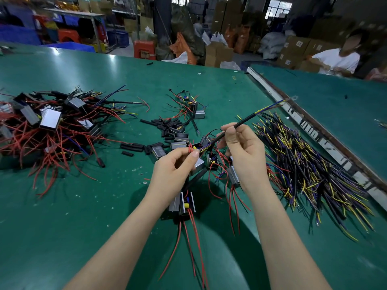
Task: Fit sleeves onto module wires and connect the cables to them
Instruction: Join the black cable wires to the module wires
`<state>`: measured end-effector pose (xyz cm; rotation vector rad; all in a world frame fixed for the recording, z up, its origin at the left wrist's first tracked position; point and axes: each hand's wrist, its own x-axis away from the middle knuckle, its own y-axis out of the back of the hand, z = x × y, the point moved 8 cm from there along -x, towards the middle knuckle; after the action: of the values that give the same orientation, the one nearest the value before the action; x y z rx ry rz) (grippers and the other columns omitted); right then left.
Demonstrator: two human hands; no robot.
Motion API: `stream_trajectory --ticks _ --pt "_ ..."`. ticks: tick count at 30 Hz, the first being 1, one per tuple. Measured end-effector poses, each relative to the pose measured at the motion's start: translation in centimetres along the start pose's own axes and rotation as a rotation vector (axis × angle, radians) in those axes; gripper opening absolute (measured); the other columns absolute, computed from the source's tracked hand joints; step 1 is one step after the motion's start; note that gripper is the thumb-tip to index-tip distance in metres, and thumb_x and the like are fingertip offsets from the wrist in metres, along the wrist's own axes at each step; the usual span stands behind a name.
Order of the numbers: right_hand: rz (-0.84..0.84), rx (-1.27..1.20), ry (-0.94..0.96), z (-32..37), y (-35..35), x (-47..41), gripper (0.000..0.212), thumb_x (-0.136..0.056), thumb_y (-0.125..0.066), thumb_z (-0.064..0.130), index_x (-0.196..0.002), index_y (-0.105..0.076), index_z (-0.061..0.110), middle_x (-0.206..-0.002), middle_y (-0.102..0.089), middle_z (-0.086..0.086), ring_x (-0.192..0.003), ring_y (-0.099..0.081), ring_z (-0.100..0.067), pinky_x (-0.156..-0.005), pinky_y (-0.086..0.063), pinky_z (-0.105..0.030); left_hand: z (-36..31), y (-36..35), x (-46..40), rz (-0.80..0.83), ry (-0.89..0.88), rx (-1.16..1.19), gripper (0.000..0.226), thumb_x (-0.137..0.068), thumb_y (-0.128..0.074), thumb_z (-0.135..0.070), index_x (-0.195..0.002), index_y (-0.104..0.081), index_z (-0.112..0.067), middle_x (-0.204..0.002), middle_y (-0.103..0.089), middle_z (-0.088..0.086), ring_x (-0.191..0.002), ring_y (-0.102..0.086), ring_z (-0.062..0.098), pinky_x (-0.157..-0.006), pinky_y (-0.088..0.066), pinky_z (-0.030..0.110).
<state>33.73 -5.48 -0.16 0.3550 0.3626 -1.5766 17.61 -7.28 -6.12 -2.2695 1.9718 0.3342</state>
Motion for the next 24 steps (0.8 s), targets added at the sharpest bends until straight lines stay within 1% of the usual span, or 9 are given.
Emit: stream_trajectory --ticks 2,7,11,14,17,19,20,22,24 --pt "0.067 -0.016 0.005 -0.1 -0.7 0.1 0.016 -0.088 -0.051 0.033 -0.091 -0.060 0.020 -0.078 -0.065 0.004 -0.066 -0.059 -0.006 -0.064 -0.045 -0.012 -0.2 -0.2 0.1 0.016 -0.013 0.007 0.009 -0.090 -0.062 -0.029 -0.084 -0.069 -0.029 -0.059 -0.059 -0.014 -0.060 -0.054 0.001 -0.062 -0.044 0.017" --pt "0.175 0.002 0.045 -0.4 -1.2 0.2 0.011 -0.096 -0.046 0.026 -0.093 -0.054 0.020 -0.076 -0.067 0.005 -0.059 -0.057 -0.010 -0.059 -0.044 -0.014 -0.8 -0.2 0.1 0.036 -0.039 0.027 0.009 -0.089 -0.064 -0.020 -0.081 -0.068 -0.021 -0.058 -0.058 -0.009 -0.059 -0.053 0.004 -0.061 -0.044 0.016" --pt "0.226 0.132 0.121 -0.2 -1.6 0.3 0.021 -0.092 -0.042 0.046 -0.095 -0.051 0.027 -0.076 -0.063 0.009 -0.058 -0.051 0.000 -0.062 -0.042 -0.016 -0.7 -0.5 0.2 0.067 -0.027 0.004 0.016 -0.089 -0.063 -0.014 -0.075 -0.066 -0.022 -0.057 -0.057 -0.009 -0.060 -0.050 0.009 -0.060 -0.041 0.020" --pt "0.233 0.139 0.142 -0.3 -1.8 0.4 0.024 -0.092 -0.043 0.056 -0.095 -0.053 0.034 -0.077 -0.063 0.010 -0.055 -0.049 -0.002 -0.059 -0.042 -0.019 -0.6 -0.8 0.1 0.097 0.001 -0.005 0.021 -0.088 -0.061 -0.009 -0.073 -0.066 -0.023 -0.055 -0.059 -0.011 -0.059 -0.051 0.007 -0.060 -0.041 0.019" --pt "0.202 0.095 0.161 -0.2 -2.0 0.4 0.011 -0.097 -0.045 0.043 -0.092 -0.055 0.044 -0.078 -0.065 0.004 -0.051 -0.050 -0.010 -0.055 -0.045 -0.024 -0.7 -0.9 0.0 0.131 -0.006 -0.020 0.021 -0.089 -0.060 -0.009 -0.072 -0.065 -0.021 -0.053 -0.058 -0.012 -0.055 -0.048 0.005 -0.057 -0.040 0.018" --pt "0.193 0.107 0.168 -0.2 -2.1 0.4 0.016 -0.097 -0.045 0.034 -0.092 -0.054 0.046 -0.076 -0.065 0.002 -0.049 -0.050 -0.017 -0.055 -0.045 -0.030 -0.8 -0.8 0.0 0.124 -0.040 -0.076 0.018 -0.089 -0.061 -0.013 -0.072 -0.064 -0.020 -0.054 -0.057 -0.014 -0.055 -0.045 0.007 -0.056 -0.038 0.020" --pt "0.192 0.127 0.165 -0.3 -2.1 0.4 0.016 -0.097 -0.045 0.032 -0.093 -0.053 0.045 -0.075 -0.065 0.005 -0.048 -0.050 -0.017 -0.054 -0.045 -0.029 -0.9 -0.7 0.0 0.122 -0.068 -0.130 0.017 -0.090 -0.061 -0.016 -0.073 -0.064 -0.020 -0.054 -0.055 -0.016 -0.053 -0.043 0.005 -0.054 -0.036 0.018" --pt "0.193 0.190 0.178 -0.5 -1.9 0.4 0.013 -0.097 -0.044 0.028 -0.094 -0.051 0.039 -0.069 -0.063 0.013 -0.047 -0.046 -0.010 -0.052 -0.042 -0.022 -1.3 -0.7 0.3 0.123 -0.153 -0.281 0.015 -0.090 -0.061 -0.020 -0.075 -0.062 -0.020 -0.052 -0.051 -0.017 -0.048 -0.038 0.001 -0.049 -0.030 0.013" --pt "0.190 0.291 0.223 -0.6 -1.9 0.5 0.015 -0.097 -0.045 0.020 -0.096 -0.048 0.035 -0.064 -0.059 0.020 -0.048 -0.044 -0.002 -0.053 -0.037 -0.010 -1.9 -0.8 0.5 0.113 -0.255 -0.424 0.012 -0.089 -0.060 -0.017 -0.078 -0.060 -0.019 -0.055 -0.048 -0.016 -0.052 -0.041 -0.002 -0.051 -0.029 0.015"
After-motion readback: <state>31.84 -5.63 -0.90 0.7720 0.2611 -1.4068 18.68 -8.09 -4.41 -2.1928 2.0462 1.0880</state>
